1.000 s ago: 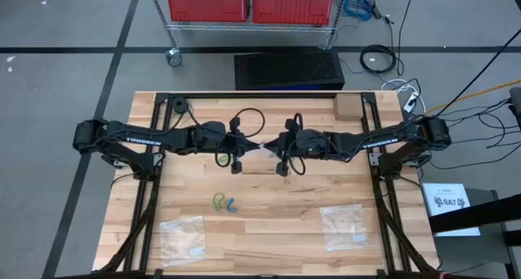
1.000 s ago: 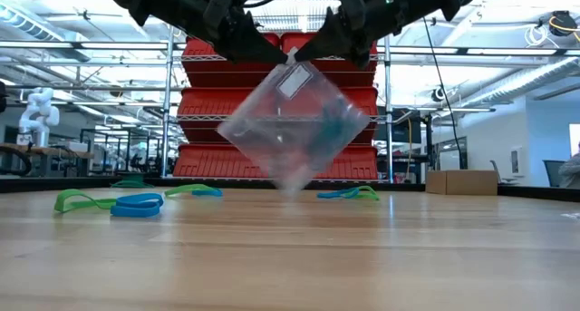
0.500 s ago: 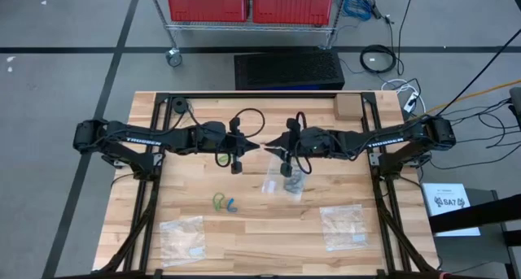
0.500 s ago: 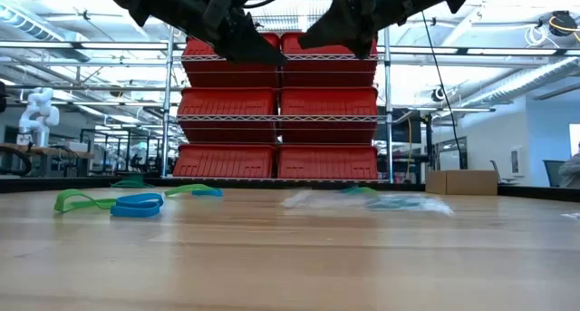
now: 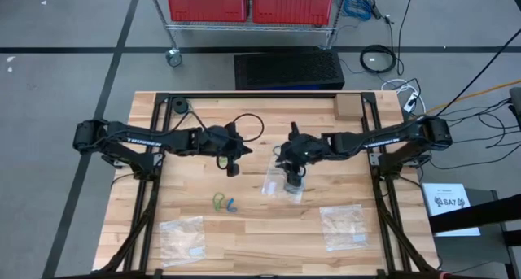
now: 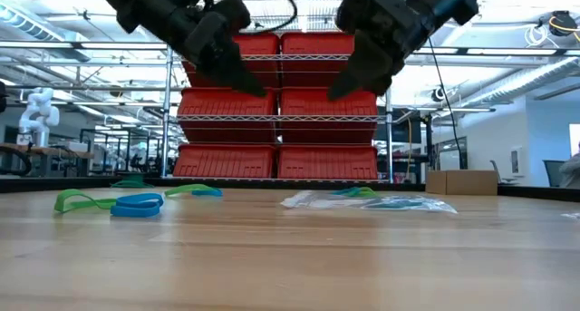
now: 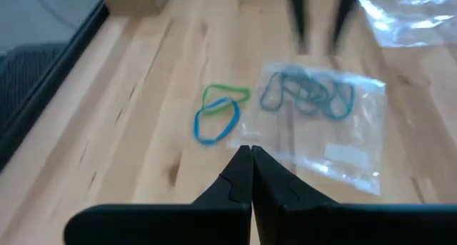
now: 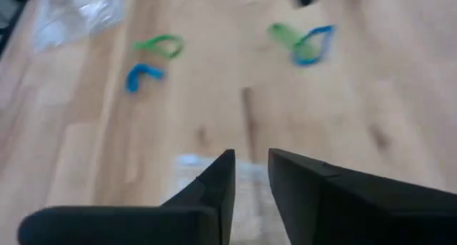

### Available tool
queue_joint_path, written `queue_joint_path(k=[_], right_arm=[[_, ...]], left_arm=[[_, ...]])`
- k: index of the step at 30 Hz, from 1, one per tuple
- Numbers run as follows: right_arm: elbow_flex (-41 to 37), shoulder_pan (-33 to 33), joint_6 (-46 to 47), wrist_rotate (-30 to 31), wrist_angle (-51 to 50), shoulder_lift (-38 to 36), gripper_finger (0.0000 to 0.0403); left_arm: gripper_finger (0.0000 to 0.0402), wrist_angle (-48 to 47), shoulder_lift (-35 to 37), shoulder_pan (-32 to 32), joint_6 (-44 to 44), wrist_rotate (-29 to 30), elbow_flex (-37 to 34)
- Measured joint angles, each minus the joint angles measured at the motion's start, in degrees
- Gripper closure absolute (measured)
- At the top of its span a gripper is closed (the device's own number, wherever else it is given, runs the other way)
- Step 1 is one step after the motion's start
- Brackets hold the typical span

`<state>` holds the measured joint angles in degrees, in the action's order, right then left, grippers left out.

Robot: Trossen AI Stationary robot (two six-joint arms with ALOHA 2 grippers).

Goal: Sort rubber bands
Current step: Close the top zip bag

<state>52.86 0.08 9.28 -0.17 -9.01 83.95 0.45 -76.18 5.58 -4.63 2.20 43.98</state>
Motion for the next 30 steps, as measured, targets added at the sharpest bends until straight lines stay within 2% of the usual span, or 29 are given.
queue_joint_path(k=[3,8,14,20,23,30], right_arm=[[0.0,0.02,-0.66,-2.79,1.22,2.82,0.0311],[0.0,-0.93,-2.9,-2.96,1.57,7.82,0.0284],[0.03,-2.12,-15.83,-3.48,4.93,12.87,0.0263],[5.64,-3.19,-23.92,-8.79,3.2,19.19,0.0261],[11.02,-3.15,-27.88,-10.68,-2.32,23.16,0.0261],[25.18,-3.17,-34.69,-10.76,-22.4,32.14,0.0261]], left_arm=[[0.04,2.79,0.0,0.17,2.78,1.43,-2.39],[0.0401,10.91,0.02,0.31,7.38,1.31,-7.29],[0.0401,13.75,0.84,0.34,10.86,1.24,-11.57],[0.0401,17.41,3.56,0.35,11.89,1.02,-14.63],[0.0401,16.98,4.89,0.35,12.21,1.02,-15.55],[0.0401,16.06,5.31,0.35,13.05,0.96,-16.41]])
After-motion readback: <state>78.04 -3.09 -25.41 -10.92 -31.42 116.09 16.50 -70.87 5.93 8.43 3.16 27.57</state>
